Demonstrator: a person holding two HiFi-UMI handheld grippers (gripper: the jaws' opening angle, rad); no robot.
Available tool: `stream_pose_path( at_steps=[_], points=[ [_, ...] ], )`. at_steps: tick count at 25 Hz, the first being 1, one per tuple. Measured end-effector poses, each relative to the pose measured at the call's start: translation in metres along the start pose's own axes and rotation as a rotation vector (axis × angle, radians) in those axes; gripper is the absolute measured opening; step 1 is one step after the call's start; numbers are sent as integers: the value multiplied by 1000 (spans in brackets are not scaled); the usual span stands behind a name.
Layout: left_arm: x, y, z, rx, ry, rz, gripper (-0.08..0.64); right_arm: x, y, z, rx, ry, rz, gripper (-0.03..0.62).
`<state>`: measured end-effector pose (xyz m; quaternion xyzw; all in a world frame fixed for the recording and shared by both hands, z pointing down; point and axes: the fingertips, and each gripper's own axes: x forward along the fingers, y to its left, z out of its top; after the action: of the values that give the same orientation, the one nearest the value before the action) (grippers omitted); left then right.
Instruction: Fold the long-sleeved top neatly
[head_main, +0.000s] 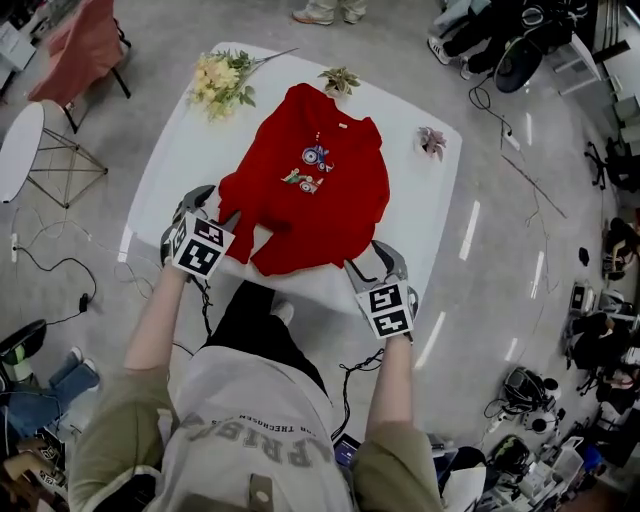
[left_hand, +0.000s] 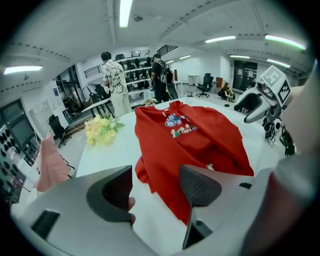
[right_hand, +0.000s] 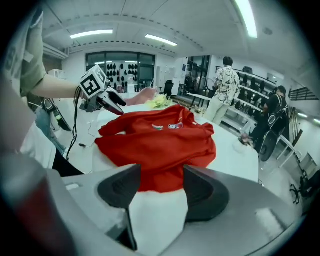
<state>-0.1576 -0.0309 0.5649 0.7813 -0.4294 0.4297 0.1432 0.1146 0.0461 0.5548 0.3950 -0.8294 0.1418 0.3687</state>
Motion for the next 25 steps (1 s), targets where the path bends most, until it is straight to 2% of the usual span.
stream_pose_path(
  at_steps=[3, 5, 10, 14, 17, 20, 24, 25],
  points=[
    [-4, -4, -37, -9, 55, 21, 279, -3, 25, -33, -18, 63, 29, 252],
    [-3, -3, -48, -20, 74, 27, 279, -2, 32, -43, -17, 85, 32, 252],
    [13, 10, -45, -19, 94, 9, 279, 6, 36, -49, -2, 116, 11, 251],
    [34, 9, -40, 9, 132, -73, 274, 21, 32, -50, -13, 175, -16, 250],
    [45, 3, -41, 43, 162, -127, 227, 29, 34, -55, -5, 230, -15, 249],
    [48, 2, -40, 40, 167, -164, 208, 35, 35, -58, -10, 271, -12, 239],
    [45, -3, -40, 74, 164, -188, 79, 37, 32, -60, -65, 305, -40, 198],
    [43, -5, -40, 73, 161, -195, 72, 37, 31, -61, -94, 312, -51, 175]
  ],
)
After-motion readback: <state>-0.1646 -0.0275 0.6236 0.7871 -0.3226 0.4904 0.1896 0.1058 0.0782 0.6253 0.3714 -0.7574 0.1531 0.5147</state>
